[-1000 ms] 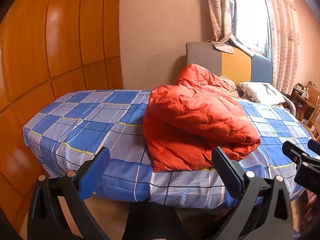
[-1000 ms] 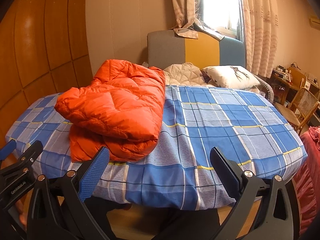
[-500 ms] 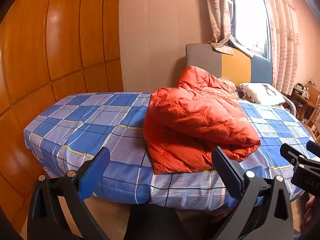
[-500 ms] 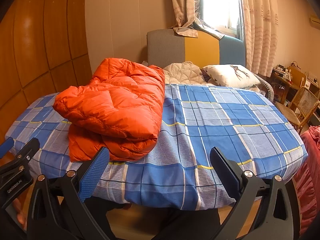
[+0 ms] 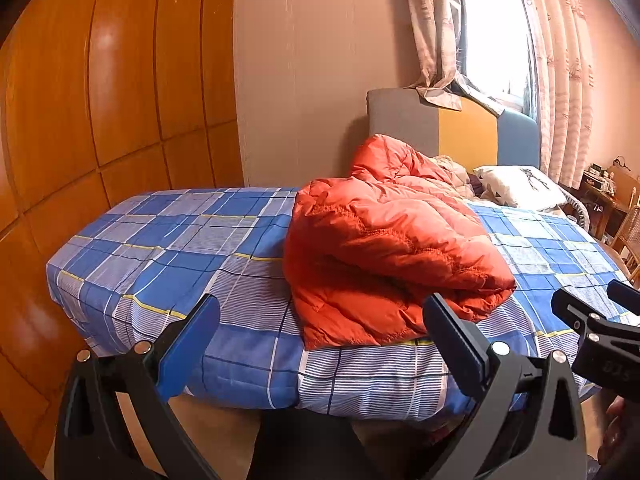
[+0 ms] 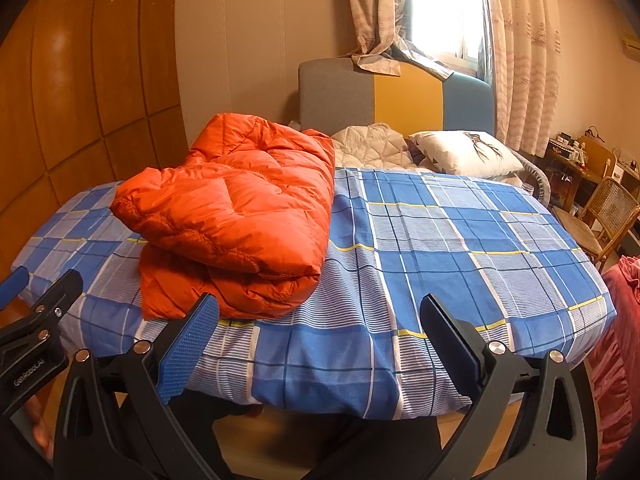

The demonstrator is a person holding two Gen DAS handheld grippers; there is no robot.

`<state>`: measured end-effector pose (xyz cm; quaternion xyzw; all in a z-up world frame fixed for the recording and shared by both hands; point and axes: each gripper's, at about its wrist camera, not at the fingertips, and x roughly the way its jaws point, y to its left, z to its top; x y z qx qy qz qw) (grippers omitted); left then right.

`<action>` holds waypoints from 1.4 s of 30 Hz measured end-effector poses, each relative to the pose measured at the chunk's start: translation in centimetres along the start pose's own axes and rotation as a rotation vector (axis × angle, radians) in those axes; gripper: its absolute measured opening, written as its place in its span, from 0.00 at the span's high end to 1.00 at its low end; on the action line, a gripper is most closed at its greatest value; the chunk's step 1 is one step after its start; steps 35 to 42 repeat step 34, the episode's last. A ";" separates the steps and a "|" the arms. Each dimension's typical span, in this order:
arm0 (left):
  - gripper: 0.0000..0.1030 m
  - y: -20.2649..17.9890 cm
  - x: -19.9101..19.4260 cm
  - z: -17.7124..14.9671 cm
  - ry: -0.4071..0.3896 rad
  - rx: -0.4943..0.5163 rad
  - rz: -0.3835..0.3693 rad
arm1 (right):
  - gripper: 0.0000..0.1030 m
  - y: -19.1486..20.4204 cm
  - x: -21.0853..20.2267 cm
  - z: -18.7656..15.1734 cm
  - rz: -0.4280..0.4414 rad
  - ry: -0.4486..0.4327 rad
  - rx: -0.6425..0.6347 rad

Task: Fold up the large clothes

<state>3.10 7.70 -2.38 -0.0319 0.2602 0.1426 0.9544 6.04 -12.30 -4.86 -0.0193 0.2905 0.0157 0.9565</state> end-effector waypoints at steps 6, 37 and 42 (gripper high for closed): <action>0.02 -0.1 0.0 0.0 -0.001 0.000 0.001 | 0.03 0.1 0.0 -0.1 0.002 0.003 -0.002; 0.02 1.3 2.6 -0.4 0.089 -0.061 -0.010 | 0.03 -1.7 2.7 -1.0 0.019 0.106 0.030; 0.02 1.3 2.6 -0.4 0.089 -0.061 -0.010 | 0.03 -1.7 2.7 -1.0 0.019 0.106 0.030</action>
